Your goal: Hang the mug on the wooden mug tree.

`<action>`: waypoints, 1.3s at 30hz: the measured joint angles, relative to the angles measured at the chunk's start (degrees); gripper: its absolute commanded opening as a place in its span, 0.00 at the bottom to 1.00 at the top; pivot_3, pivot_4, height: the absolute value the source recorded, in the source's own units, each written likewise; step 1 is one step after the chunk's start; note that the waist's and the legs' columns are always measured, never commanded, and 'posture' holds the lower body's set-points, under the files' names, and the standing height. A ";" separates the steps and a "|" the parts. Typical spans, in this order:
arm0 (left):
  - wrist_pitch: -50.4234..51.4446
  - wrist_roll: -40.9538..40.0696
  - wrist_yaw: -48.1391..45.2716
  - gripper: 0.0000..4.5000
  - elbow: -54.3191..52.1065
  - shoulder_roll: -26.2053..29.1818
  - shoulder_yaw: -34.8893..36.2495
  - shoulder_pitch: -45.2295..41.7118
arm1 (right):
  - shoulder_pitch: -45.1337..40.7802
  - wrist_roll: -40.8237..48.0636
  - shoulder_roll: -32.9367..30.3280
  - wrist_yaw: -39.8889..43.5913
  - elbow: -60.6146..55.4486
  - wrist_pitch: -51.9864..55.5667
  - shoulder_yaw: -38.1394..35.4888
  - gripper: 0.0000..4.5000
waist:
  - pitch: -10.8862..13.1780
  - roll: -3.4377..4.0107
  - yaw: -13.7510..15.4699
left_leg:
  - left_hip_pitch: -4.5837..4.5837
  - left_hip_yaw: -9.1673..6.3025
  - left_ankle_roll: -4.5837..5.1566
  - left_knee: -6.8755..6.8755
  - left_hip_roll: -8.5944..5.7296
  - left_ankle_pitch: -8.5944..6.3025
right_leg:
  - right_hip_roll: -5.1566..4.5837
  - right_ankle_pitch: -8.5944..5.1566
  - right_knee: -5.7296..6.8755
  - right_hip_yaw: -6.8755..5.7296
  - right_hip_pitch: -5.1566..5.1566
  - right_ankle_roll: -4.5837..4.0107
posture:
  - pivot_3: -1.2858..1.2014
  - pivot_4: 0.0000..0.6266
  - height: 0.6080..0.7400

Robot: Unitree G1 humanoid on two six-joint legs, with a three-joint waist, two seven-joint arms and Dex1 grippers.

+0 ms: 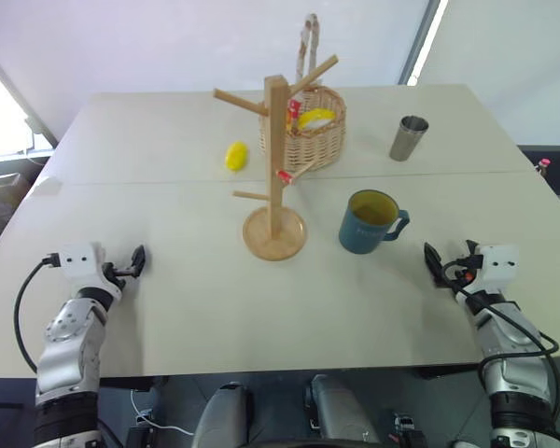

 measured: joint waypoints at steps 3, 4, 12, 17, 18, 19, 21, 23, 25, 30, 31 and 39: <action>0.20 -0.05 -0.10 1.00 -0.47 -0.12 -0.27 0.20 | 0.01 -0.03 0.00 0.16 0.07 -0.22 0.01 0.98 | 0.00 0.00 0.00 | 0.00 0.00 0.00 0.00 0.00 0.00 | 0.00 0.00 0.00 0.00 0.00 0.00 | 0.52 0.24 1.00; 0.26 -0.20 -0.12 1.00 -0.48 -0.14 -0.28 0.20 | 0.03 -0.04 0.00 0.19 0.08 -0.30 0.01 0.98 | 0.00 0.00 0.01 | 0.00 0.00 0.00 0.00 0.00 0.00 | 0.00 0.00 0.00 0.00 0.00 0.00 | 0.52 0.24 1.00; 1.36 -0.68 -1.23 1.00 -0.54 -0.37 -1.02 -0.63 | 0.36 -0.11 0.00 -0.02 0.36 -1.28 -0.01 0.98 | 0.00 0.00 0.09 | 0.00 0.00 0.00 0.00 0.00 0.00 | 0.00 0.00 0.00 0.00 0.00 0.00 | 0.52 0.24 1.00; 1.08 -0.58 -4.22 1.00 -1.79 -0.65 -3.70 -0.61 | 0.58 -0.57 0.00 -0.22 0.38 -1.90 -0.01 0.98 | -0.01 0.01 0.13 | 0.00 0.00 0.00 0.00 0.00 0.00 | -0.01 0.00 0.00 0.00 0.01 0.00 | 0.52 0.24 1.00; 1.08 -0.82 -5.20 1.00 -2.23 -0.71 -4.46 -0.57 | 0.62 -0.58 0.00 -0.30 0.35 -1.96 -0.01 0.98 | -0.01 0.01 0.15 | 0.00 0.00 0.00 0.00 0.00 0.00 | -0.01 0.00 0.00 0.00 0.01 0.00 | 0.52 0.24 1.00; 1.08 -1.05 -7.01 1.00 -2.86 -0.75 -5.77 -0.56 | 0.82 -0.59 0.00 -0.42 0.14 -1.99 -0.01 0.98 | -0.01 0.01 0.18 | -0.01 0.00 0.00 0.00 0.00 0.00 | -0.01 0.00 -0.01 0.00 0.01 0.00 | 0.52 0.24 1.00; 0.90 -1.51 -10.32 1.00 -4.00 -0.77 -8.49 -0.57 | 1.85 -0.61 0.00 -0.37 -0.92 -2.02 0.02 0.98 | -0.01 0.01 0.17 | -0.02 0.00 0.00 0.00 0.00 0.00 | -0.01 0.00 -0.02 0.00 0.01 -0.01 | 0.52 0.24 1.00; 0.24 -1.64 -13.90 1.00 -5.12 -0.56 -10.94 -0.32 | 3.76 -0.64 -0.05 0.19 -2.87 -2.06 0.18 0.98 | -0.01 0.01 0.08 | -0.03 0.00 0.00 -0.02 0.00 0.00 | -0.01 -0.01 -0.03 0.00 -0.02 -0.01 | 0.52 0.24 1.00; -0.62 -2.03 -17.66 1.00 -6.69 0.15 -12.99 0.33 | 5.80 -0.67 -0.20 1.38 -5.03 -2.08 0.73 0.98 | 0.00 0.01 0.05 | -0.03 0.00 0.00 -0.04 0.01 0.00 | -0.01 -0.01 -0.05 0.00 -0.02 -0.02 | 0.52 0.24 1.00; -2.74 -2.87 -28.85 1.00 -13.15 3.98 -20.12 4.41 | 9.27 -0.74 -0.46 4.79 -11.50 -0.71 4.90 0.98 | 0.00 0.06 -0.31 | 0.01 0.03 0.00 -0.06 0.04 0.00 | -0.01 -0.03 -0.05 0.04 -0.01 -0.05 | 0.52 0.24 1.00; -2.82 -2.82 -30.28 1.00 -14.09 4.31 -21.44 4.97 | 9.03 -0.76 -0.33 4.75 -12.10 -0.48 5.35 0.98 | -0.01 0.10 -0.22 | 0.01 0.03 0.00 -0.05 0.04 0.00 | -0.01 -0.03 -0.05 0.04 0.00 -0.05 | 0.52 0.24 1.00; -3.61 -1.99 -32.72 1.00 -18.42 3.76 -26.72 5.33 | 0.90 -0.76 0.61 1.00 -12.23 1.70 6.03 0.98 | 0.00 0.11 0.18 | -0.04 0.02 0.01 -0.02 0.03 0.00 | 0.01 -0.02 -0.07 0.03 0.00 -0.05 | 0.52 0.24 1.00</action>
